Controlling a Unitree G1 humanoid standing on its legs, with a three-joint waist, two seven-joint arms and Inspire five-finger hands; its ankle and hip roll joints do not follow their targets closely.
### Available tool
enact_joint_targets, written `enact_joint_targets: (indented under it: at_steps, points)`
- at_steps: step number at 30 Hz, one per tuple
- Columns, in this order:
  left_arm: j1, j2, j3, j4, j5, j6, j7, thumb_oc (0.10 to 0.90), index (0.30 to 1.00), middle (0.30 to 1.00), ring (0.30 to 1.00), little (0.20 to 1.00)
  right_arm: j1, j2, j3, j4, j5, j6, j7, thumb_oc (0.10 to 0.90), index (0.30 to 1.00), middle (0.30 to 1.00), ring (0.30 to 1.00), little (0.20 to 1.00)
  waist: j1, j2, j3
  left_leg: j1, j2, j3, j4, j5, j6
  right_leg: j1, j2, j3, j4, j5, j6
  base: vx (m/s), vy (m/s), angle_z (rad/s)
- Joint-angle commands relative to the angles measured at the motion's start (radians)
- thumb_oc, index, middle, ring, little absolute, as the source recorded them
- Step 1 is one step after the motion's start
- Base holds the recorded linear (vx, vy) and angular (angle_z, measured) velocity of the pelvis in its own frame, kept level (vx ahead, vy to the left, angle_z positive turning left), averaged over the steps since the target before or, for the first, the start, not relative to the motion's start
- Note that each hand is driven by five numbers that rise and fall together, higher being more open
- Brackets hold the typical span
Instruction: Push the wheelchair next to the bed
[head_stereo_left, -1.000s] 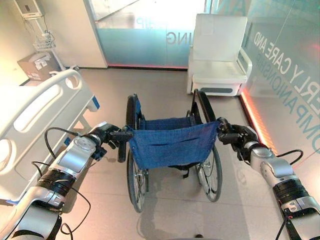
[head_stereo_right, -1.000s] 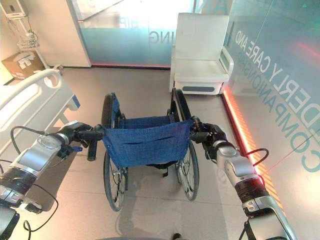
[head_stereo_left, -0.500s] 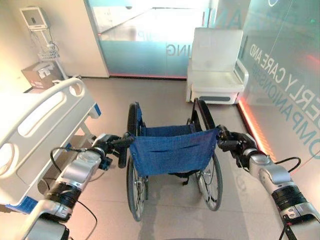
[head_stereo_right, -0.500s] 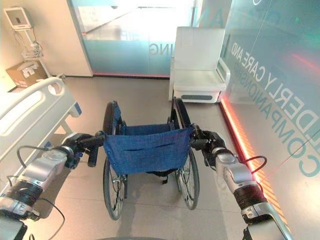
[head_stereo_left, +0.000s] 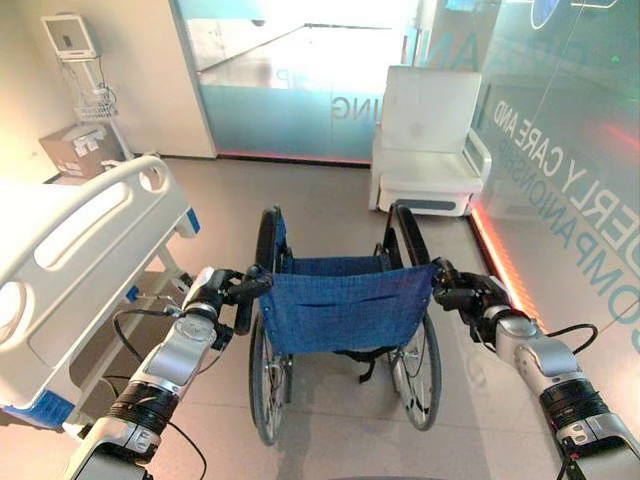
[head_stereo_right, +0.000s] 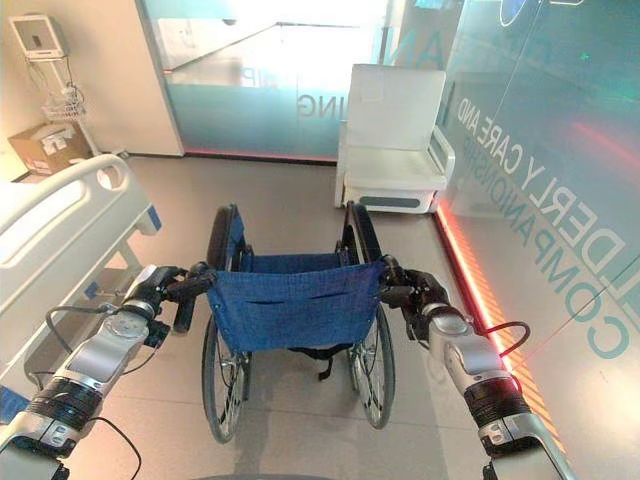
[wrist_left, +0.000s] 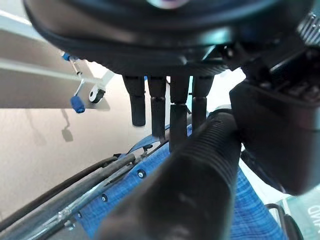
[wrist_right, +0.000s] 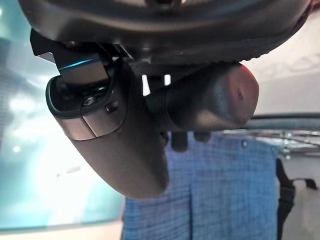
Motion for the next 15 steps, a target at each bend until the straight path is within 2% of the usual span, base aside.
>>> enact_joint_targets:
  at_steps: [1,2,4,8,13,15]
  points:
    - [-0.12,-0.102,-0.089,-0.115,-0.143,-0.109,-0.122,0.8,0.9,0.9,0.9,0.9,-0.079,0.102,0.033,-0.152,0.052,-0.113,0.07,0.4,0.3,0.3,0.3,0.3,-0.013,-0.006,0.04,-0.034,-0.041,-0.001,0.01,-0.009,-0.003,0.062,0.036,-0.02,0.006,-0.039,0.008,0.0,0.0,0.0]
    - [-0.118,-0.103,-0.087,-0.118,-0.165,-0.104,-0.126,0.8,0.9,0.9,0.9,0.9,-0.078,0.102,0.033,-0.153,0.051,-0.112,0.07,0.4,0.3,0.3,0.3,0.3,-0.014,-0.005,0.04,-0.034,-0.041,-0.001,0.01,-0.009,-0.003,0.062,0.036,-0.02,0.006,-0.039,0.008,0.0,0.0,0.0]
    - [-0.099,-0.128,-0.074,-0.152,-0.325,-0.049,-0.172,0.8,0.9,0.9,0.9,0.9,-0.07,0.103,0.028,-0.164,0.042,-0.106,0.073,0.4,0.3,0.3,0.3,0.3,-0.016,-0.001,0.039,-0.032,-0.041,0.001,0.01,-0.009,-0.004,0.063,0.035,-0.019,0.006,-0.038,0.011,0.0,0.0,0.0]
    - [-0.08,-0.148,-0.075,-0.206,-0.463,0.013,-0.212,0.8,0.9,0.9,0.9,0.9,-0.076,0.093,0.034,-0.169,0.048,-0.101,0.069,0.4,0.3,0.3,0.3,0.3,-0.02,0.007,0.04,-0.028,-0.044,0.001,0.01,-0.011,-0.003,0.065,0.035,-0.016,0.006,-0.036,0.012,0.0,0.0,0.0]
    - [-0.086,-0.121,-0.073,-0.247,-0.509,0.054,-0.257,0.8,0.9,0.9,0.9,0.9,-0.092,0.072,0.044,-0.166,0.072,-0.094,0.062,0.4,0.3,0.3,0.3,0.3,-0.021,0.013,0.038,-0.027,-0.046,0.0,0.01,-0.013,-0.002,0.064,0.035,-0.013,0.006,-0.037,0.012,0.0,0.006,0.01]
    - [-0.093,-0.102,-0.069,-0.264,-0.547,0.094,-0.289,0.8,0.9,0.9,0.9,0.9,-0.096,0.065,0.048,-0.165,0.077,-0.091,0.062,0.4,0.3,0.3,0.3,0.3,-0.02,0.015,0.038,-0.026,-0.046,0.001,0.01,-0.012,-0.001,0.065,0.034,-0.012,0.006,-0.037,0.012,0.0,0.009,-0.04]
